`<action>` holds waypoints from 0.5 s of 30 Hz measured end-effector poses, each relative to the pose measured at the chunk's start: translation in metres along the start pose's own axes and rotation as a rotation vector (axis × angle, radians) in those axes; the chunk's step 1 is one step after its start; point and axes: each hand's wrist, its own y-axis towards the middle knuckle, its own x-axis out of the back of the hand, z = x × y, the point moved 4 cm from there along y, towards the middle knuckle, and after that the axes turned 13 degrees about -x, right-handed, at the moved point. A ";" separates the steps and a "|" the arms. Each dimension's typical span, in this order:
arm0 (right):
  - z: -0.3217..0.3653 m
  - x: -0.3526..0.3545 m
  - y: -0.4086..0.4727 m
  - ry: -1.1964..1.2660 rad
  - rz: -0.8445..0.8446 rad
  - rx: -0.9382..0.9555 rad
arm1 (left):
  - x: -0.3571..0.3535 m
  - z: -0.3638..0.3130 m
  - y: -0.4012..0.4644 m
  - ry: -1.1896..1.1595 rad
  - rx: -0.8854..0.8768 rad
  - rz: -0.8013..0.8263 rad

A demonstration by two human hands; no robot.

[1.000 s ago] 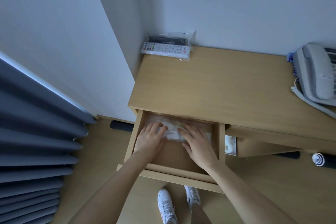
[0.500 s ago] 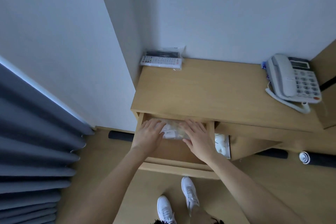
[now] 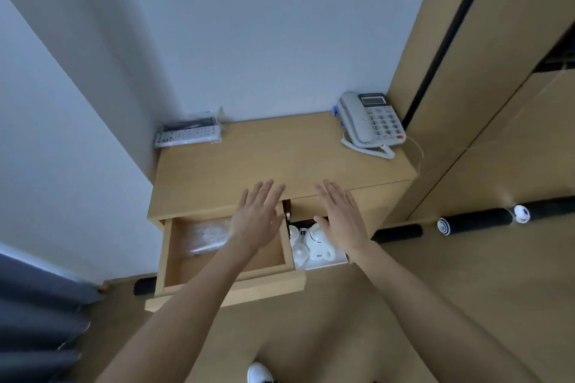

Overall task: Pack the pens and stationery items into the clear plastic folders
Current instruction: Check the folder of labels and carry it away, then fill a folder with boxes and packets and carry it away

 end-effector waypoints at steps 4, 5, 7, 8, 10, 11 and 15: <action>-0.088 0.041 -0.033 0.029 -0.050 -0.140 | 0.003 -0.084 0.054 -0.014 -0.133 -0.012; -0.127 0.057 -0.051 0.041 -0.074 -0.198 | -0.002 -0.122 0.073 -0.018 -0.195 -0.015; -0.179 0.077 -0.076 0.037 -0.093 -0.282 | -0.008 -0.174 0.097 -0.006 -0.280 -0.022; -0.215 0.092 -0.098 0.014 -0.105 -0.348 | -0.013 -0.216 0.111 -0.007 -0.354 -0.027; -0.290 0.118 -0.145 -0.026 -0.138 -0.493 | -0.026 -0.308 0.133 -0.014 -0.489 0.003; -0.327 0.131 -0.171 -0.039 -0.162 -0.565 | -0.036 -0.355 0.141 -0.027 -0.558 0.033; -0.446 0.177 -0.298 -0.046 -0.235 -0.865 | -0.067 -0.534 0.159 -0.076 -0.805 0.092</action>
